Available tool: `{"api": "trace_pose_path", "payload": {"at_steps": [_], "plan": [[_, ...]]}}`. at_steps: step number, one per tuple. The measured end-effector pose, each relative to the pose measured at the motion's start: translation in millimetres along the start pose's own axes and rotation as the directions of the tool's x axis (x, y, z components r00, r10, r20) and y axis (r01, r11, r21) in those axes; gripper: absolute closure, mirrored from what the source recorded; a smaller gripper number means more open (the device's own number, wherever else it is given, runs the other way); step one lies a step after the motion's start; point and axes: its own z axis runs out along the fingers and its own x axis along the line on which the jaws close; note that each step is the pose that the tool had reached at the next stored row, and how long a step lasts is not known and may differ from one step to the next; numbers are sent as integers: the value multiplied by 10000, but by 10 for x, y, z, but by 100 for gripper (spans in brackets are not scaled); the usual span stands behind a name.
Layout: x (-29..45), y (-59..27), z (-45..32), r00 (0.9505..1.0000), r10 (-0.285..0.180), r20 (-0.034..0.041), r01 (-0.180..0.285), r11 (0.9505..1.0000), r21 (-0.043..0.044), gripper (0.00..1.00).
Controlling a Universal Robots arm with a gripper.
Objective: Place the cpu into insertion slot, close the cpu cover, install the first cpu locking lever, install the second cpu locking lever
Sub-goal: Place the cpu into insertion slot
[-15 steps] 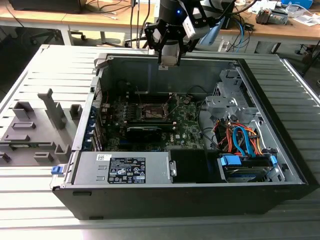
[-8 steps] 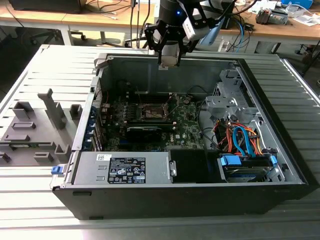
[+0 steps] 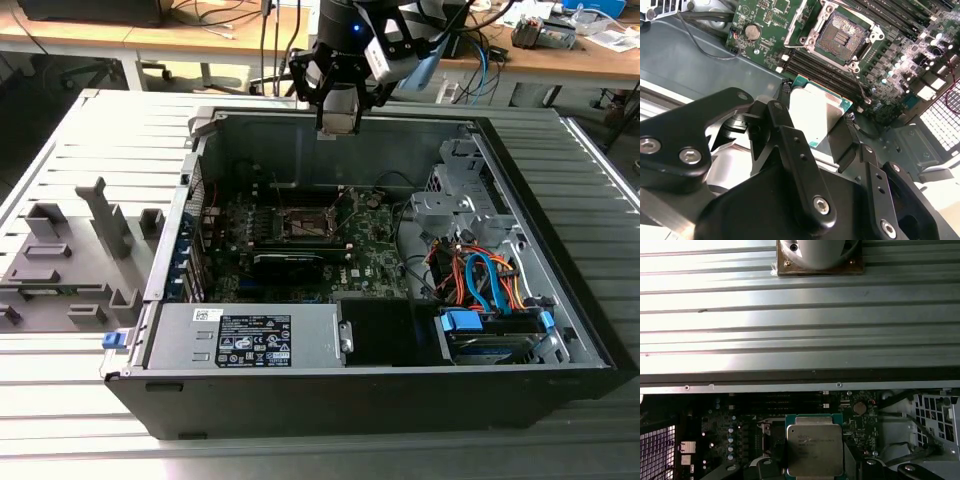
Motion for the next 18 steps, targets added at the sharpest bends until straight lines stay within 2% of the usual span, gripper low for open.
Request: {"api": "trace_pose_path", "payload": {"at_steps": [18], "plan": [[-1,-4,39,10000,0,0,0,10000,0,46]]}}
